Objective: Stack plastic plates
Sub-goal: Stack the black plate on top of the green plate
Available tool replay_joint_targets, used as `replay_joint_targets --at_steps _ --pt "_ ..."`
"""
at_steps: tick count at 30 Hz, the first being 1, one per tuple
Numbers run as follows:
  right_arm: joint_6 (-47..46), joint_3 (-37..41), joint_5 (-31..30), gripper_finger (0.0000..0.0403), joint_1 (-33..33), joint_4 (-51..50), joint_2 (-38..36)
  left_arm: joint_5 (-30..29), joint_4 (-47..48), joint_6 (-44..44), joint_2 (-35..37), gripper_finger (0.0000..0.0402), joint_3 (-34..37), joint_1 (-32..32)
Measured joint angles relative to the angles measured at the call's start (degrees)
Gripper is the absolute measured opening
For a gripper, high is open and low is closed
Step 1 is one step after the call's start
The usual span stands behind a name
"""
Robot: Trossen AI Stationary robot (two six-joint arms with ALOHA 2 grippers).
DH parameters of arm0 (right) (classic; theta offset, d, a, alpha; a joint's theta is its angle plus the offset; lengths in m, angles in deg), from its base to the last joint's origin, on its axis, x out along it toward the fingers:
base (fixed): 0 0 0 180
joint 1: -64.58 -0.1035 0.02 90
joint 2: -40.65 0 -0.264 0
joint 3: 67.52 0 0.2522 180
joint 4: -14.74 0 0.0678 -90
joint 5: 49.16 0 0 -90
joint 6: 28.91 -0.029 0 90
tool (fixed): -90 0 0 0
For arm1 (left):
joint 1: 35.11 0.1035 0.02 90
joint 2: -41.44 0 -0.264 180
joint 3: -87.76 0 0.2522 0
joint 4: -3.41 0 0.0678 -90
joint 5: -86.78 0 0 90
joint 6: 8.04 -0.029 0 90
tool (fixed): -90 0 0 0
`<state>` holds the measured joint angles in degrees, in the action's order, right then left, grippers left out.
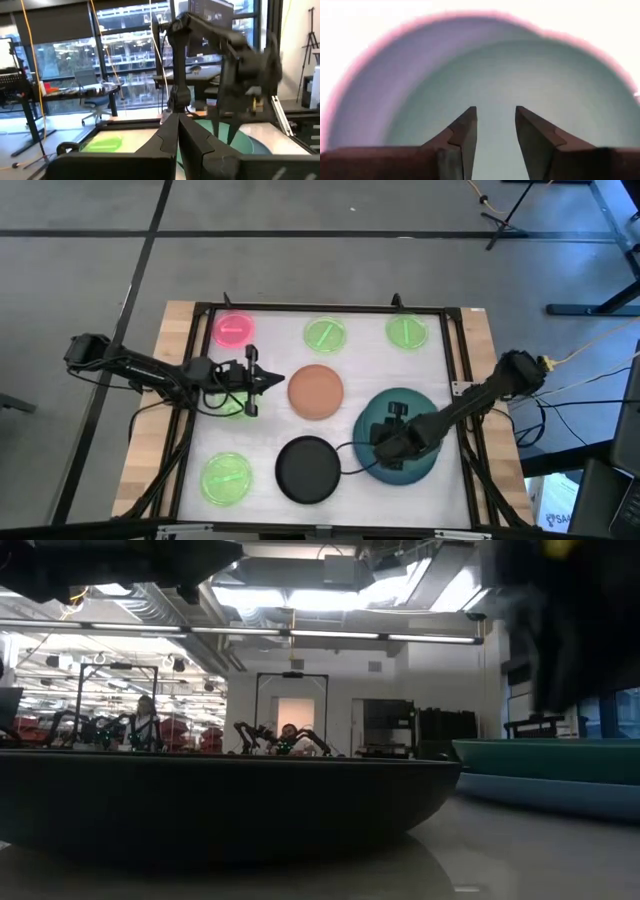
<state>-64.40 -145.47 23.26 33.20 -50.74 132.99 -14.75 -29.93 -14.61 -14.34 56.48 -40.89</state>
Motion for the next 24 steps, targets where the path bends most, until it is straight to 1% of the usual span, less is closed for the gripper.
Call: replay_joint_targets --at_steps 2,6,8,9,12,14,20,24 --pt "0.0 -1.7 -1.6 0.0127 0.0 2.5 -0.9 0.0 1.0 0.0 -0.2 0.0006 -0.3 0.0" --pt "1.9 -2.0 -4.5 0.0127 0.4 17.6 -0.7 0.0 2.3 0.0 -0.1 0.0006 -0.3 0.0" --pt "2.9 -1.2 -4.3 0.0127 1.2 27.3 0.6 0.0 2.3 0.0 -0.1 0.0006 -0.3 0.0" --pt "3.1 -0.7 -4.3 0.0127 1.7 30.6 1.7 0.0 2.3 0.0 -0.1 0.0006 -0.3 0.0" --pt "4.3 -0.4 -3.9 0.0127 2.9 37.2 5.4 0.0 2.4 0.0 -0.1 0.0006 -0.3 0.0" --pt "4.4 -0.5 -3.8 0.0127 4.0 39.4 7.6 0.0 2.4 0.1 -0.1 0.0006 -0.4 0.0" --pt "2.5 -0.5 -1.5 0.0127 8.1 41.1 13.4 0.0 3.2 0.5 -0.1 0.0006 -0.4 0.0" --pt "1.1 -0.5 2.4 0.0127 9.9 42.3 15.9 -0.3 3.2 0.4 -0.1 0.0006 -0.4 0.1"
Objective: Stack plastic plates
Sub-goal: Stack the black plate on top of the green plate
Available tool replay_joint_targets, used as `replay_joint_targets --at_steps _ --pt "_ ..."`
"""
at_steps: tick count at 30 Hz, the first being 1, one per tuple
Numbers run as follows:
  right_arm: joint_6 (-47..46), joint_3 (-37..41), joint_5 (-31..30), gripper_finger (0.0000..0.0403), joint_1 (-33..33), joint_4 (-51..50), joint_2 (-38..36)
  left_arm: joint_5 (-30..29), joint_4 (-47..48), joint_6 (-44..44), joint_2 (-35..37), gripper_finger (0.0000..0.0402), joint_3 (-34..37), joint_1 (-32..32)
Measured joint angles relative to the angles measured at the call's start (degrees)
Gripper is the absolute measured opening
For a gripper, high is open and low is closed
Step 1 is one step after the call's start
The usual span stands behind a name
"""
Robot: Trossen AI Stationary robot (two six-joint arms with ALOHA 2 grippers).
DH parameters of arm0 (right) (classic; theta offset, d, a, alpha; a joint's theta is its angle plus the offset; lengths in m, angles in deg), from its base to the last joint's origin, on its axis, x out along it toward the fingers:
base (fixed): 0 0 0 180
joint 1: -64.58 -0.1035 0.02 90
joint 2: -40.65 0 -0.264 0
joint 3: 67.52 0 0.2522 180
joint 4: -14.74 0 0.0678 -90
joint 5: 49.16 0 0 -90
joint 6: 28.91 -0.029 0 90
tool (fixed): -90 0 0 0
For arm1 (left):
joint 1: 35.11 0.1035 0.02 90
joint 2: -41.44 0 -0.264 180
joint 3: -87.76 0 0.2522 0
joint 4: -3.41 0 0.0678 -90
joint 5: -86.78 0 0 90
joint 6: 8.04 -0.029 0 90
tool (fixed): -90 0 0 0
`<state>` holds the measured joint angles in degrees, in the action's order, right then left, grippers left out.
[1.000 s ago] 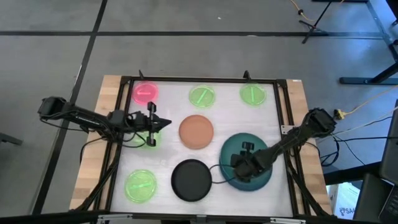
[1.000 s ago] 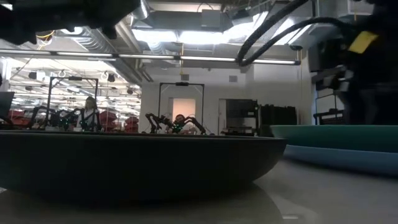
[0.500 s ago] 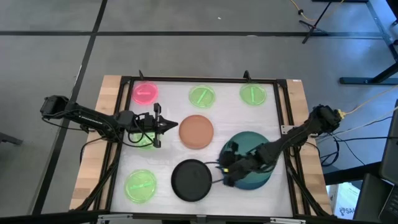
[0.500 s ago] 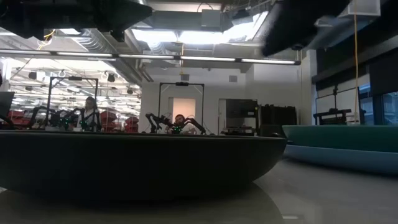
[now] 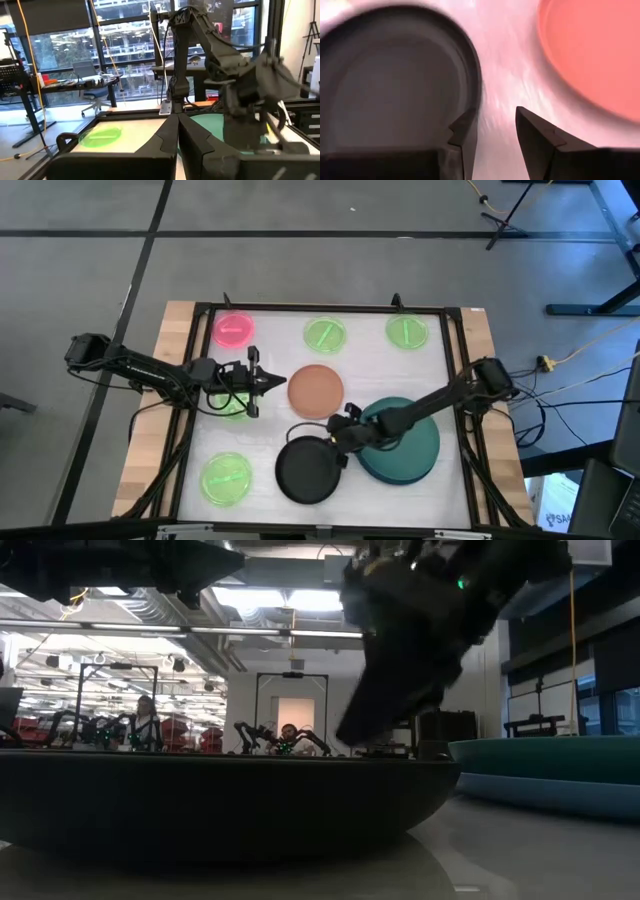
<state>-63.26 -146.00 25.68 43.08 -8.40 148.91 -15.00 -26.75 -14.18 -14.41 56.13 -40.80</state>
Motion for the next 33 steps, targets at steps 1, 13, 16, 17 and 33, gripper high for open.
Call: replay_joint_targets --at_steps 1,13,16,17,33 --pt "-0.1 0.0 0.9 0.0127 0.2 0.3 0.5 -0.4 0.0 0.0 0.0 0.0006 0.0 0.0" --pt "0.3 -0.1 2.7 0.0127 0.2 0.9 0.8 -1.2 0.8 -0.2 0.0 0.0006 0.0 0.0" --pt "0.3 -0.1 3.5 0.0127 0.1 1.5 0.7 -1.2 0.8 -0.2 0.0 0.0006 0.0 0.0" --pt "0.3 -0.1 4.4 0.0127 0.1 1.9 0.7 -1.2 0.8 -0.2 0.0 0.0006 0.0 0.0" --pt "0.2 -0.1 6.7 0.0105 -0.2 4.7 4.5 -1.2 0.6 -0.4 0.0 0.0006 0.0 0.0"
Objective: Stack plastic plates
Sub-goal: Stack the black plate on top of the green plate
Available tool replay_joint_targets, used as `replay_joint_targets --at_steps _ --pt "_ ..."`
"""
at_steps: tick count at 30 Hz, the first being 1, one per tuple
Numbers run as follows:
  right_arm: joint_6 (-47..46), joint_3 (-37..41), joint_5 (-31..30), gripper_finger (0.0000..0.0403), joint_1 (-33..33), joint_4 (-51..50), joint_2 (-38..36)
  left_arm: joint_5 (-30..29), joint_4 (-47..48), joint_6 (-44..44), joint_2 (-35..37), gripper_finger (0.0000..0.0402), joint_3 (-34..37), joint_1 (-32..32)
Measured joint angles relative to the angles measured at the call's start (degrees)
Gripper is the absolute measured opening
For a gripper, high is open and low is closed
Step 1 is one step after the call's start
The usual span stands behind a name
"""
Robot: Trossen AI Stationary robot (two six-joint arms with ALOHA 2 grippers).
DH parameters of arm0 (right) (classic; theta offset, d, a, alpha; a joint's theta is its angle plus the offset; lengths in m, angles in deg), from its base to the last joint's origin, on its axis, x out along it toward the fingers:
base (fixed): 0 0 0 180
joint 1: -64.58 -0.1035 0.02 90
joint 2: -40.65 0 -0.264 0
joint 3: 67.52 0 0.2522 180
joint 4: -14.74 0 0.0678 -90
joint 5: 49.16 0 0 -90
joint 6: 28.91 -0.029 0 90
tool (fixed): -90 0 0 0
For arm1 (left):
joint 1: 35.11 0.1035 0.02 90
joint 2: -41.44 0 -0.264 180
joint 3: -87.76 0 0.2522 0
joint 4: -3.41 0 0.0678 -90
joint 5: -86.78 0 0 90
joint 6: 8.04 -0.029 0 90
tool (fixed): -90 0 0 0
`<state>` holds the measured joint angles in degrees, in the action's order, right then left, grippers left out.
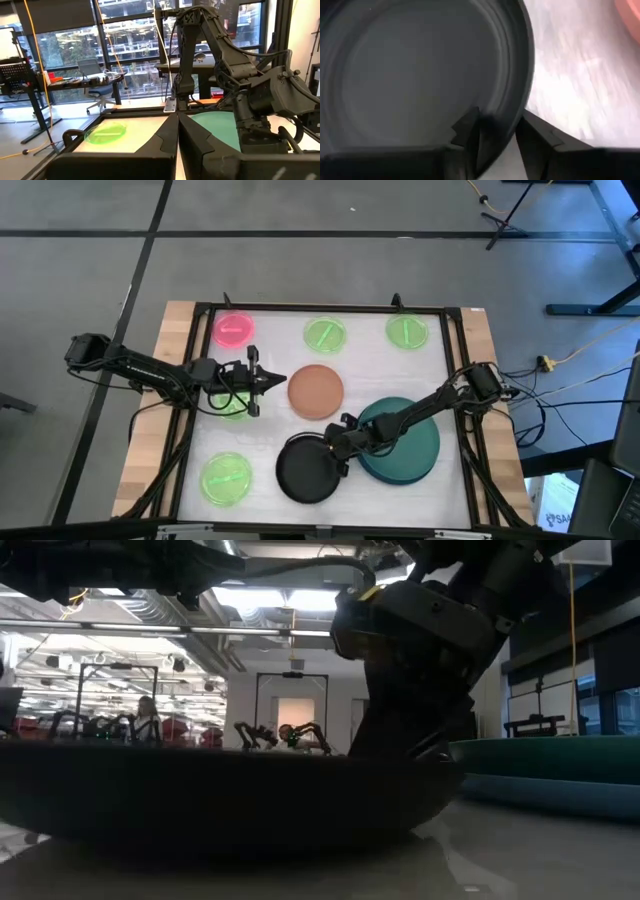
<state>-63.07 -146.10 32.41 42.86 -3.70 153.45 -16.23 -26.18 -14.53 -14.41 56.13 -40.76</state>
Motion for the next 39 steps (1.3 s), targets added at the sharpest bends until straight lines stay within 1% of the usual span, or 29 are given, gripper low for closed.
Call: replay_joint_targets --at_steps 2,6,7,12,16,20,24,30,33,39 --pt "0.8 0.0 0.3 0.0081 0.0 0.6 0.0 0.0 0.0 -0.1 0.0 0.0006 0.0 0.0" --pt "1.9 0.0 0.4 0.0019 0.0 0.6 0.0 0.0 0.0 -0.3 0.0 0.0006 0.0 0.0" --pt "2.5 0.0 0.1 0.0011 0.0 0.7 0.0 0.0 0.0 -0.6 0.0 0.0006 0.0 0.0" --pt "4.0 0.0 -0.9 0.0017 0.0 0.5 -0.4 0.0 0.0 -0.8 0.0 0.0006 0.0 0.0" --pt "4.5 0.0 -1.9 0.0005 0.1 0.4 -2.2 0.0 0.0 -0.7 0.0 0.0006 0.0 0.0" --pt "5.9 0.0 -4.1 0.0005 0.0 -1.7 -5.6 0.0 0.0 -0.7 0.0 0.0006 0.0 0.0" --pt "7.5 0.0 -6.7 0.0001 0.0 -5.1 -10.9 0.0 0.1 -0.7 0.0 0.0006 0.0 0.0" --pt "7.6 0.0 -8.0 0.0001 0.0 -14.0 -20.5 0.0 0.1 0.5 0.0 0.0006 0.0 0.1" --pt "5.9 0.0 -8.3 0.0002 -0.1 -20.7 -25.2 1.7 0.6 2.9 0.0 0.0006 0.0 0.1" --pt "0.9 0.0 -10.1 0.0002 -0.6 -35.4 -32.5 2.7 0.8 3.0 0.0 0.0006 0.0 0.2"
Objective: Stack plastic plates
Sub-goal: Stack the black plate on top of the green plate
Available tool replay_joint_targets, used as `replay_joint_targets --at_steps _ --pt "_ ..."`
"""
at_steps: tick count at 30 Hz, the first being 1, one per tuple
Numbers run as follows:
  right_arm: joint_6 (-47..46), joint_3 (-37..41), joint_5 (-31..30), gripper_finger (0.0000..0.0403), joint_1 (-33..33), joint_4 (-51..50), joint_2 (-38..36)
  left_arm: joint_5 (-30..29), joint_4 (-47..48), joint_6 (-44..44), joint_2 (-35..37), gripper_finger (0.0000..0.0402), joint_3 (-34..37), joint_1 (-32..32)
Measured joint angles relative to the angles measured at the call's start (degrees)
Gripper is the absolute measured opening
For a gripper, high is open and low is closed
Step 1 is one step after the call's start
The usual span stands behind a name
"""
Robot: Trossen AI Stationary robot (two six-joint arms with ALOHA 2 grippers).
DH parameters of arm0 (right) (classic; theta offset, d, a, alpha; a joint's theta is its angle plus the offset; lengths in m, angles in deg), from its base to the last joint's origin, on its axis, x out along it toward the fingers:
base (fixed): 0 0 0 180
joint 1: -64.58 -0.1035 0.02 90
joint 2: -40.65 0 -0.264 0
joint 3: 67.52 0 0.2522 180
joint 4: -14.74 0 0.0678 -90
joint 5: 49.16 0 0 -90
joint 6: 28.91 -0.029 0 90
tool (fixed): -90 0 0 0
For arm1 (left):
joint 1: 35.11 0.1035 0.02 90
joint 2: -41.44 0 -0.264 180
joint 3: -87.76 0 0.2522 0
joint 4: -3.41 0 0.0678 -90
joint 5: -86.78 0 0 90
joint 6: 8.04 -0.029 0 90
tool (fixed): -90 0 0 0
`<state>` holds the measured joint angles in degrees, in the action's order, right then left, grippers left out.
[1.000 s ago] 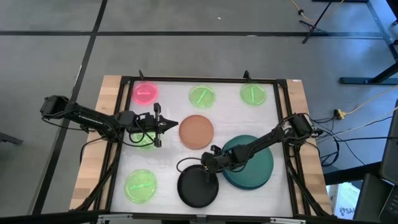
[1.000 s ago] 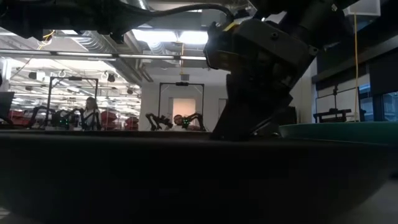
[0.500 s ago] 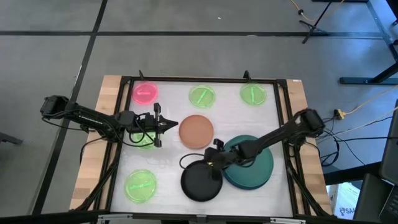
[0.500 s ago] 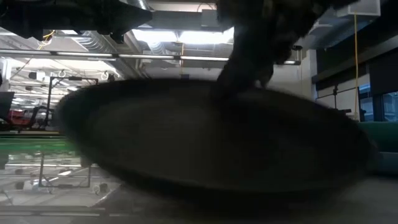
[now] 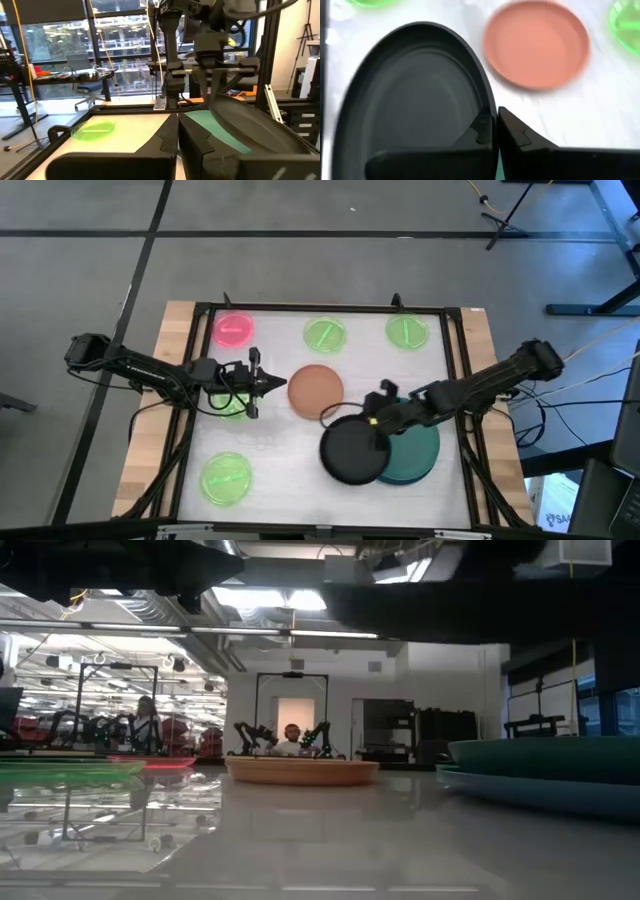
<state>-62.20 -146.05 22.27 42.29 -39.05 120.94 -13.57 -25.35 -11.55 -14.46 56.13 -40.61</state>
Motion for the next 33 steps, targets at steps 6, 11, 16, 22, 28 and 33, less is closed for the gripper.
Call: replay_joint_targets --at_steps 6,11,16,22,28,33 --pt "-6.5 0.0 -3.2 0.0002 -1.5 -14.6 -5.0 -0.3 0.0 0.0 0.0 0.0006 0.0 0.5" --pt "-12.1 3.9 -5.8 0.0002 -3.3 -19.7 -7.4 -0.9 -0.3 0.0 0.0 0.0006 0.0 0.6" --pt "-19.2 12.2 -5.9 0.0002 -5.3 -19.1 -8.5 -0.9 0.0 0.2 0.0 0.0006 0.0 0.6" --pt "-23.9 20.1 -5.8 0.0003 -6.6 -13.8 -8.7 -1.4 0.5 0.2 0.0 0.0010 0.0 0.6" --pt "-23.7 23.8 -5.4 0.0025 -6.6 -10.5 -8.7 -2.5 1.3 0.2 -1.4 0.0052 0.0 0.6" --pt "-23.3 24.0 -5.8 0.0106 -6.6 -11.5 -8.7 -2.6 1.8 0.5 -6.2 0.0102 -1.4 0.9"
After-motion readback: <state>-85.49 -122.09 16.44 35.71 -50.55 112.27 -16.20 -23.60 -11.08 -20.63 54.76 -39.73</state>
